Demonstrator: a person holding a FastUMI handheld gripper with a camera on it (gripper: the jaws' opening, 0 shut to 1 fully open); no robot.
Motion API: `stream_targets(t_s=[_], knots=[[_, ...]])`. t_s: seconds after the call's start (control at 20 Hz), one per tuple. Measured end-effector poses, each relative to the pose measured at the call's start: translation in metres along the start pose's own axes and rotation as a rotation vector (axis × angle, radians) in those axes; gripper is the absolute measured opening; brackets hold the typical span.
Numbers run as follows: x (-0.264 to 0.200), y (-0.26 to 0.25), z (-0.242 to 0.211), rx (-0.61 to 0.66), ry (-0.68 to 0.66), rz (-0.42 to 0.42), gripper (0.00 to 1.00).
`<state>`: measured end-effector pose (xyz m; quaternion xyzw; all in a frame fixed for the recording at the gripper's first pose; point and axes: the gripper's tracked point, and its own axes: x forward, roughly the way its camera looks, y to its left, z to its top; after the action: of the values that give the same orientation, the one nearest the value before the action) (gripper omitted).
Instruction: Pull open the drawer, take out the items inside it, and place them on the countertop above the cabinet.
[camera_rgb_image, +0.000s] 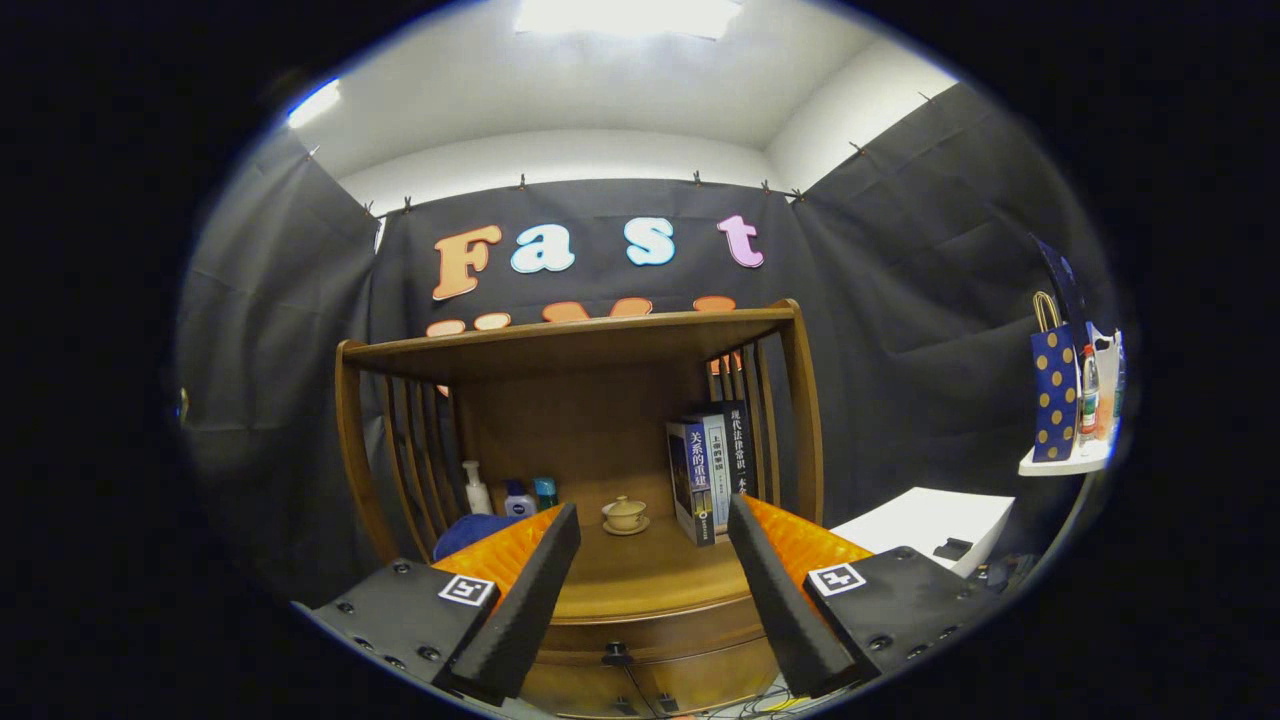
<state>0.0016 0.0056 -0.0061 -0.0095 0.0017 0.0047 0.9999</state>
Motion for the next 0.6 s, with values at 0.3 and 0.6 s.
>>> stream_targets(t_s=[0.3, 0.6], knots=[[0.004, 0.009, -0.007, 0.014, 0.005, 0.023, 0.98], [0.023, 0.018, -0.057, -0.008, 0.054, 0.048, 0.98]])
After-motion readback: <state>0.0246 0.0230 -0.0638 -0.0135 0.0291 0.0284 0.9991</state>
